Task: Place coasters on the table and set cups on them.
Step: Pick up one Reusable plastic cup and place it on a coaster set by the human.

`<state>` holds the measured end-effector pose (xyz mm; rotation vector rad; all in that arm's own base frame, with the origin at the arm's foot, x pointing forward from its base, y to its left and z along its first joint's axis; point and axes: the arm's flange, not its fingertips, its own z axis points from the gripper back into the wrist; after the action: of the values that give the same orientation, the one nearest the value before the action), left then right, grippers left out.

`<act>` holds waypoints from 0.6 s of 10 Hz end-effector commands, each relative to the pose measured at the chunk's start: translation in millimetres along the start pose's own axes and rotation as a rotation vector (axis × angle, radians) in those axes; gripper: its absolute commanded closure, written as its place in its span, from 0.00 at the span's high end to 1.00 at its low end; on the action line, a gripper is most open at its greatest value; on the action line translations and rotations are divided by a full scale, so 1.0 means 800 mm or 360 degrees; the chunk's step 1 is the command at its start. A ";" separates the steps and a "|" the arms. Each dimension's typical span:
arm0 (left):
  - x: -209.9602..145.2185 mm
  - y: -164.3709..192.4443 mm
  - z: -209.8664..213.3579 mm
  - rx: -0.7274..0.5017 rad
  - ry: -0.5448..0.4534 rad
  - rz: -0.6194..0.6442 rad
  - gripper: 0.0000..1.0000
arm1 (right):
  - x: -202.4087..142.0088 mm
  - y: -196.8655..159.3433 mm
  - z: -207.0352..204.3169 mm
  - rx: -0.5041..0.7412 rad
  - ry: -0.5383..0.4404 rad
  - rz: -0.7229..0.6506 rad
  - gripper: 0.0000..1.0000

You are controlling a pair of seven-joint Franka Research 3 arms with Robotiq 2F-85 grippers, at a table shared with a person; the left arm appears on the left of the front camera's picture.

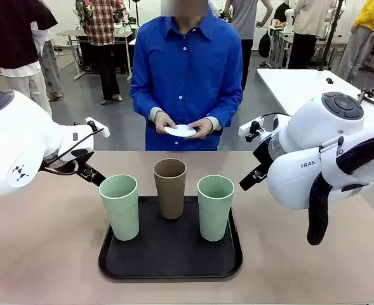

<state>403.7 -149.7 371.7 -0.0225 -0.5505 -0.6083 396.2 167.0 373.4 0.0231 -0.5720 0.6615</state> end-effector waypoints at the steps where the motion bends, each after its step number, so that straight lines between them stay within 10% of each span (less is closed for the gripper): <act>1: 0.000 0.000 0.000 0.0000 0.0000 -0.0001 1.00 | 0.000 0.000 0.000 0.0000 0.0000 0.0000 1.00; 6: 0.000 0.000 0.000 0.0000 0.0000 -0.0001 1.00 | 0.000 0.000 0.000 0.0000 0.0000 0.0000 1.00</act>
<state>403.7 -149.8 371.7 -0.0225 -0.5505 -0.6085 396.2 167.0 373.4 0.0228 -0.5720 0.6616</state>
